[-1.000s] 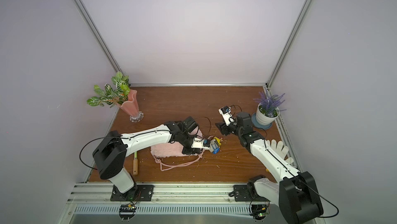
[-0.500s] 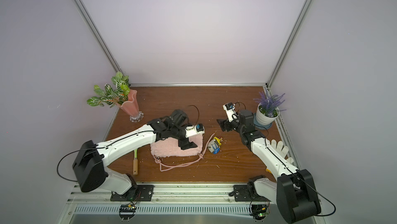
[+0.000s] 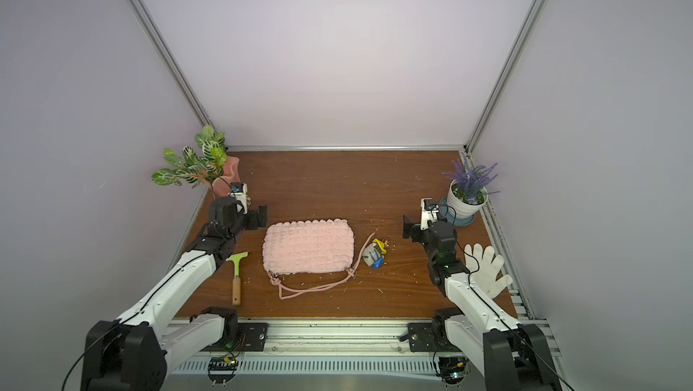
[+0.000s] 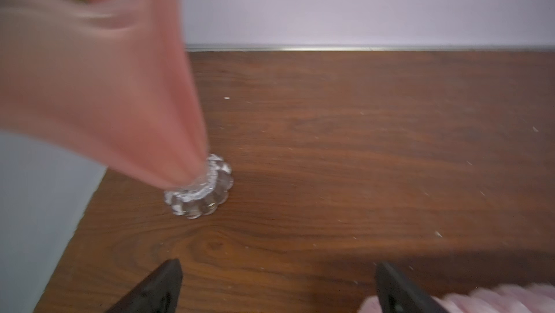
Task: Remove the decoration from the bag
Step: Reset both arms
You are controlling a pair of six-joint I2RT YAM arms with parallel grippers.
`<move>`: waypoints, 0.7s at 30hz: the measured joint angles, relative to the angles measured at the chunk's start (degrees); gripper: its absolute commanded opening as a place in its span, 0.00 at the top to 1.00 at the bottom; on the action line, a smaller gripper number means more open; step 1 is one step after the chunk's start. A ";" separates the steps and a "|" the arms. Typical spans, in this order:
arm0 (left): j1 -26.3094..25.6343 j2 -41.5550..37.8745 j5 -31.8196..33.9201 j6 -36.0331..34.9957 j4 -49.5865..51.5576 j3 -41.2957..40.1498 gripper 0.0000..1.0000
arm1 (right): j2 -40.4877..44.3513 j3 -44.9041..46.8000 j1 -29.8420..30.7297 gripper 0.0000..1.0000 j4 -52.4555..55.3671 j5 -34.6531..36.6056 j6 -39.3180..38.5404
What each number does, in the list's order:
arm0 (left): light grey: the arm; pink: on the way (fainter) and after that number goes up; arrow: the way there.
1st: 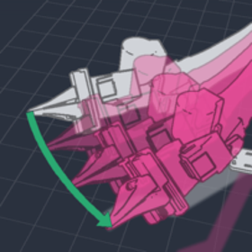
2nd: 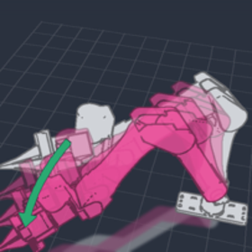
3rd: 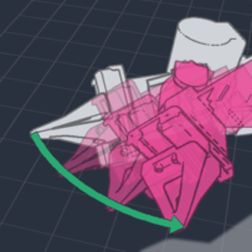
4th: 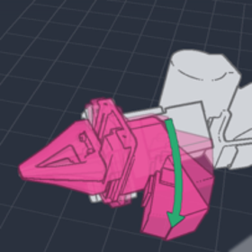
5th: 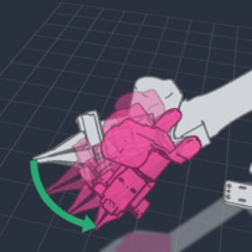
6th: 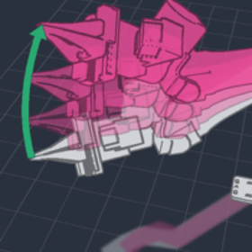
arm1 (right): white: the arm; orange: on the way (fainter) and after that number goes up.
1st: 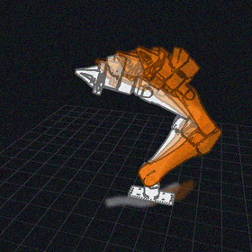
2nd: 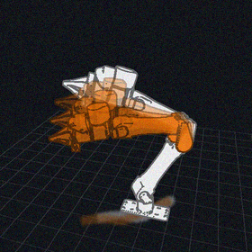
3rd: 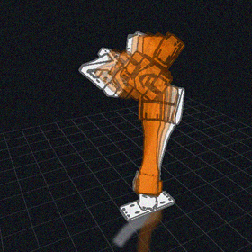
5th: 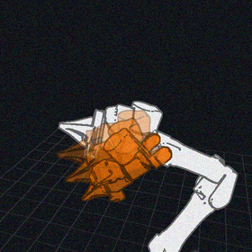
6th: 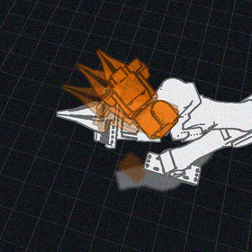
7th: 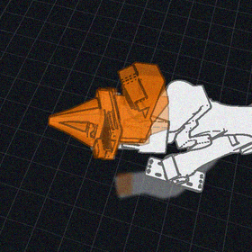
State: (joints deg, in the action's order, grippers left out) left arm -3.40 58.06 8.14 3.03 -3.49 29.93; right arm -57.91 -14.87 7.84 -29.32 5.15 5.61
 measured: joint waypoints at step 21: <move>6.45 15.89 4.81 1.77 -37.33 -10.36 0.00 | -22.71 0.00 -3.06 0.01 -28.50 4.31 -4.87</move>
State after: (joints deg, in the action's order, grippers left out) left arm 3.05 73.95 12.95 4.80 -40.82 19.57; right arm -80.62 -14.87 4.78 -57.82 9.45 0.73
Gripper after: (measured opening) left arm 0.994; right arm 0.991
